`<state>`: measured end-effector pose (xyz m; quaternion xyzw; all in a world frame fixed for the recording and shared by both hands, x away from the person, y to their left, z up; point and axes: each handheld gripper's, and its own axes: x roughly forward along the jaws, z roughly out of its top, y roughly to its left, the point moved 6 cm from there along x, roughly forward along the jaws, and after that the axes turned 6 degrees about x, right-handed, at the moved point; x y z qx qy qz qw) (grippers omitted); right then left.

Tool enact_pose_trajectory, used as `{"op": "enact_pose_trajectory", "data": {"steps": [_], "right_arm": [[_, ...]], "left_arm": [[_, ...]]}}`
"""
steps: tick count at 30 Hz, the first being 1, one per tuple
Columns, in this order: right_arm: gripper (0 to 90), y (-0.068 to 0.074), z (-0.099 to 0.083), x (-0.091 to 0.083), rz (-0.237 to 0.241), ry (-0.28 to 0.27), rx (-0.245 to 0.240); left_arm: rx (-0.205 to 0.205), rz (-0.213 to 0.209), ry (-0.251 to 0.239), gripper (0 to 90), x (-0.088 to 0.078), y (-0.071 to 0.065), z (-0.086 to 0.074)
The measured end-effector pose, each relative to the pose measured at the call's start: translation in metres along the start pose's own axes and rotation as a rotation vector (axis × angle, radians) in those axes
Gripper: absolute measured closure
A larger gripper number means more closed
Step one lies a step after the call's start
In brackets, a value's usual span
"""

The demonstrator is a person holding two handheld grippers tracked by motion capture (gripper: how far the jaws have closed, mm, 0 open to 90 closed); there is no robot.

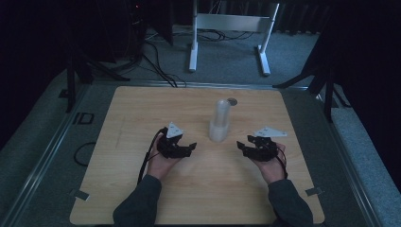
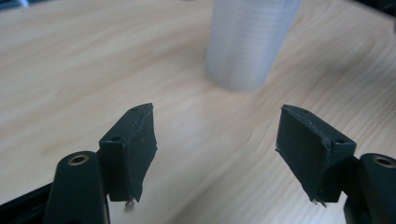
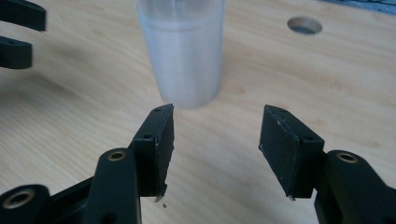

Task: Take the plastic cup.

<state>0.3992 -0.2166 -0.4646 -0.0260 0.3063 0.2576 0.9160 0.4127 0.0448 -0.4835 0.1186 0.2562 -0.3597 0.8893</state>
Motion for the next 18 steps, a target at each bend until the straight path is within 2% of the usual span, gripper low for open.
{"op": "enact_pose_trajectory", "data": {"steps": [9,12,14,18], "right_arm": [[43.0,0.000,0.033,-0.001,0.024,-0.048,-0.008],[40.3,0.002,0.044,0.000,0.024,-0.058,-0.028],[38.2,0.005,0.053,0.001,0.028,-0.068,-0.047],[35.8,0.008,0.063,0.002,0.026,-0.080,-0.056]], "left_arm": [[0.079,-0.038,-0.060,23.8,0.035,-0.009,0.032],[0.086,-0.067,-0.086,21.2,0.044,-0.013,0.041],[0.102,-0.055,-0.083,19.3,0.050,-0.013,0.044],[0.114,-0.061,-0.059,18.2,0.066,-0.015,0.046]]}}
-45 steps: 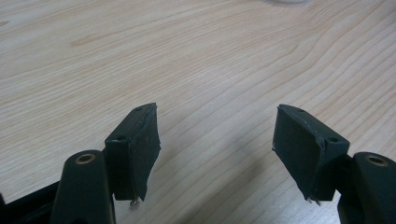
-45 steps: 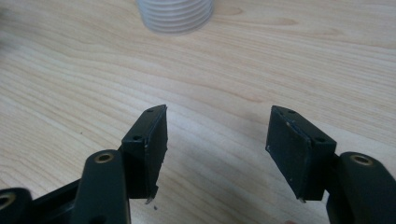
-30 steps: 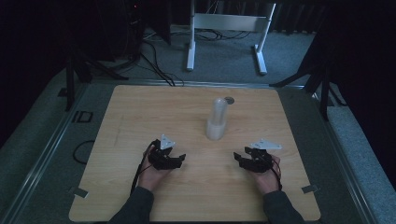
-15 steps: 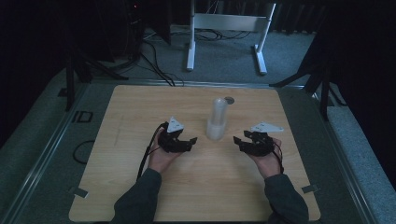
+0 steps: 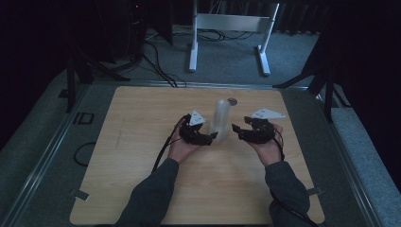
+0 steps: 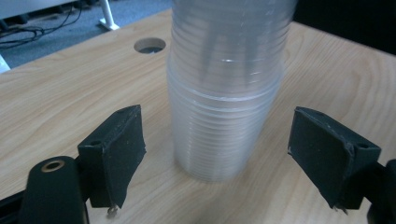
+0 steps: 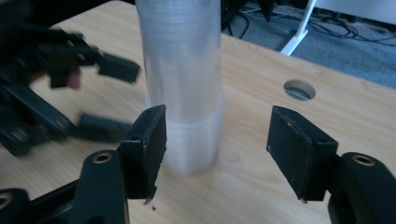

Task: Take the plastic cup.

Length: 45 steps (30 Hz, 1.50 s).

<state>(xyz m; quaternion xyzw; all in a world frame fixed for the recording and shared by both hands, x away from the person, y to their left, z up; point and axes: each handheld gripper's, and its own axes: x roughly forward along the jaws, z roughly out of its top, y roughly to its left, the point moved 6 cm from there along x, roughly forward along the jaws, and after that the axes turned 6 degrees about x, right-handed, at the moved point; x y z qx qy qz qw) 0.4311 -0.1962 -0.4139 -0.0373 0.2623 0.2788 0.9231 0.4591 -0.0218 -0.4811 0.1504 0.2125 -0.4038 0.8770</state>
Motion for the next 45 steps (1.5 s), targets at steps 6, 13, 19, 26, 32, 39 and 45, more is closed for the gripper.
{"op": "enact_pose_trajectory", "data": {"steps": [6,13,19,26,32,39,45], "right_arm": [[32.3,0.003,0.012,0.005,0.007,-0.019,-0.009],[29.6,0.007,0.024,0.015,0.015,-0.051,0.009],[28.7,0.010,0.033,0.021,0.031,-0.064,0.010],[28.7,0.014,0.040,0.030,0.044,-0.076,0.003],[29.1,0.020,0.046,0.040,0.056,-0.086,-0.011],[31.8,0.023,0.051,0.051,0.065,-0.072,-0.013],[36.9,0.024,0.051,0.056,0.059,-0.061,-0.017]], "left_arm": [[-0.013,-0.004,-0.017,18.4,0.012,-0.002,0.001],[-0.027,0.000,-0.044,18.4,0.017,-0.001,0.002],[-0.021,-0.008,-0.052,18.5,0.019,-0.003,0.006],[-0.020,-0.008,-0.044,21.7,0.022,-0.005,0.008],[-0.016,0.002,-0.042,23.2,0.022,-0.005,0.008],[-0.007,0.014,-0.039,24.0,0.023,-0.005,0.008],[0.006,0.023,-0.034,24.3,0.023,-0.005,0.008]]}}
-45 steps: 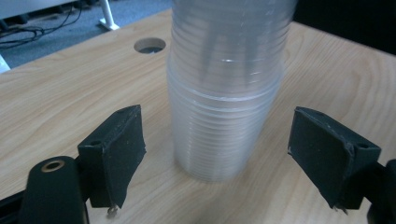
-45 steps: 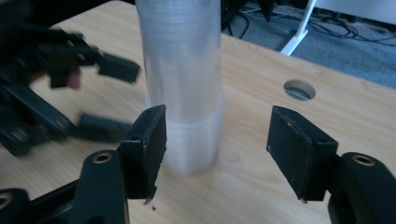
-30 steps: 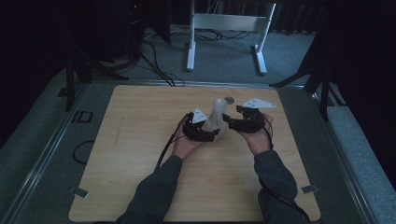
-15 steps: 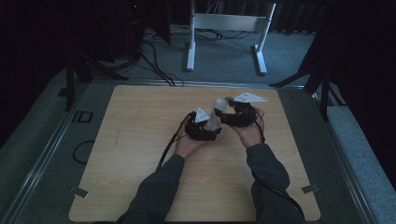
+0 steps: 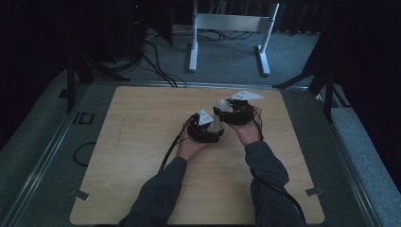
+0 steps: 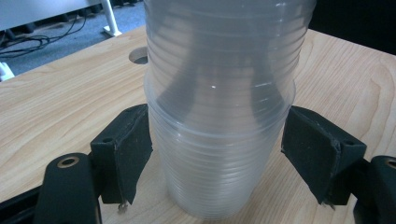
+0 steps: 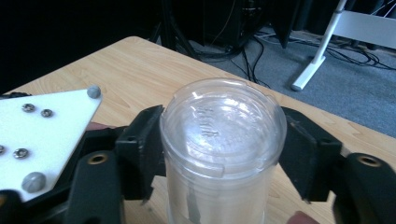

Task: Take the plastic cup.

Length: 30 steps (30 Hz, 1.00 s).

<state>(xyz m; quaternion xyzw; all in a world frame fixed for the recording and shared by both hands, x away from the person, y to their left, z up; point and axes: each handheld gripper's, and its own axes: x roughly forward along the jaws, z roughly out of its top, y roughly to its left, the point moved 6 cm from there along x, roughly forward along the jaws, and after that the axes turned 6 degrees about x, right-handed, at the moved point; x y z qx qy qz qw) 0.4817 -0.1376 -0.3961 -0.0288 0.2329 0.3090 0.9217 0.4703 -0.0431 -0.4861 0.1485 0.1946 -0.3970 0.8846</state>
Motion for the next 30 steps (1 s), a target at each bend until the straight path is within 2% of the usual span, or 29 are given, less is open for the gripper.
{"op": "enact_pose_trajectory", "data": {"steps": [11,16,23,30], "right_arm": [[39.2,0.000,0.004,-0.004,0.008,-0.015,0.003],[39.4,-0.002,0.012,-0.010,0.030,-0.039,0.038],[40.1,-0.001,0.020,-0.015,0.025,-0.042,0.022],[40.7,0.002,0.035,-0.024,0.019,-0.062,0.009]], "left_arm": [[0.009,0.009,-0.003,25.1,-0.001,0.000,-0.001],[0.016,0.013,-0.002,25.1,-0.001,0.000,-0.002],[0.012,0.010,-0.004,25.2,-0.001,0.000,-0.002],[-0.007,0.010,-0.014,25.1,-0.006,0.003,0.000]]}}
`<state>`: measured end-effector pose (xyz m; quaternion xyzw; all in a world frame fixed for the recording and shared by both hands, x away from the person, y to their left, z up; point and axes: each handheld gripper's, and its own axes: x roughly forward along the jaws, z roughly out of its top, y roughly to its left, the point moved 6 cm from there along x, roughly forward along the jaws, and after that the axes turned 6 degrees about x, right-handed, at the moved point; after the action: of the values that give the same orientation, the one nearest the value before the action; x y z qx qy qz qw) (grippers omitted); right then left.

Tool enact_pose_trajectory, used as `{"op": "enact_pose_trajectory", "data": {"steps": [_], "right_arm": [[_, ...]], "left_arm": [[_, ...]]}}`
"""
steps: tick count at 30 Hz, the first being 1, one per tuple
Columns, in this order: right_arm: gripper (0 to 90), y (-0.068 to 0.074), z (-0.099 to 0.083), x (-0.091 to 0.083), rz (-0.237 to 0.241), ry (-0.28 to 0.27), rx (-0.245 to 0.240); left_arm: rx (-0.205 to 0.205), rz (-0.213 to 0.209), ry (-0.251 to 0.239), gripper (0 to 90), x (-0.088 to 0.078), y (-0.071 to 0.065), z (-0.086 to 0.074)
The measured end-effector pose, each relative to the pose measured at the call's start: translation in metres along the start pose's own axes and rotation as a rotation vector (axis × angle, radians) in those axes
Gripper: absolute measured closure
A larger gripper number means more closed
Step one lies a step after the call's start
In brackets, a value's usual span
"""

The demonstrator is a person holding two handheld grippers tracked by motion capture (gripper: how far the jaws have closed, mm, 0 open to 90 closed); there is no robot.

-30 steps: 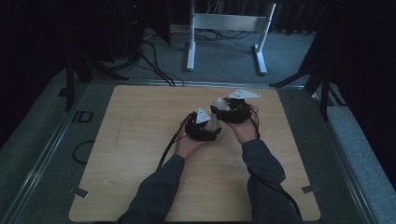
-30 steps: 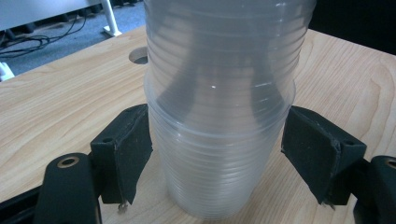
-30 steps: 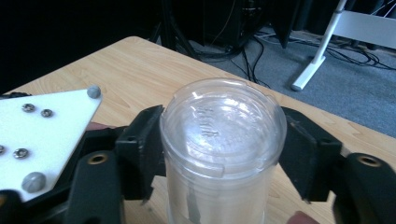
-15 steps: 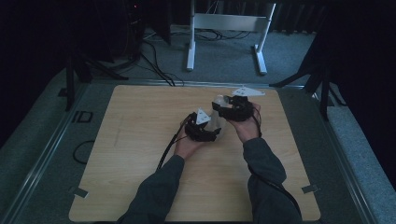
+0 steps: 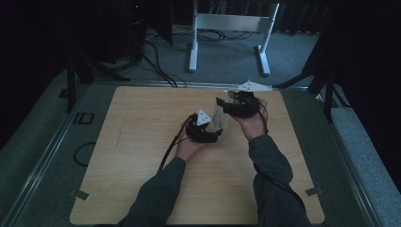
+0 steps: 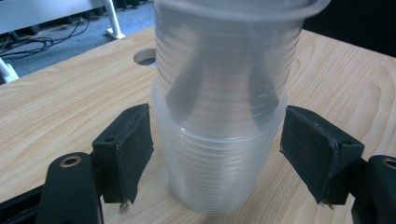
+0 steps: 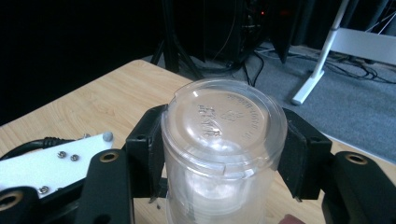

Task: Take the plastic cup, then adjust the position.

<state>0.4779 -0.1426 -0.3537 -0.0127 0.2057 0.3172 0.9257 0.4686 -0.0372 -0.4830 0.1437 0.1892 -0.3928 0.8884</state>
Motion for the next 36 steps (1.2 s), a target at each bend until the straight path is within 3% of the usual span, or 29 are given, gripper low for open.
{"op": "enact_pose_trajectory", "data": {"steps": [12,19,24,36], "right_arm": [[40.8,0.006,0.018,-0.011,-0.007,-0.024,-0.006],[40.8,0.005,0.030,-0.024,-0.001,-0.045,0.026],[40.8,0.001,0.036,-0.036,0.009,-0.065,0.037],[40.9,-0.020,0.033,-0.068,-0.047,-0.074,0.050]], "left_arm": [[0.001,0.010,-0.016,25.2,-0.013,0.001,0.006],[0.004,0.023,-0.006,25.1,-0.021,0.006,0.004],[0.000,0.024,-0.007,25.1,-0.024,0.007,0.004],[0.000,0.012,-0.046,25.0,-0.044,0.005,0.008]]}}
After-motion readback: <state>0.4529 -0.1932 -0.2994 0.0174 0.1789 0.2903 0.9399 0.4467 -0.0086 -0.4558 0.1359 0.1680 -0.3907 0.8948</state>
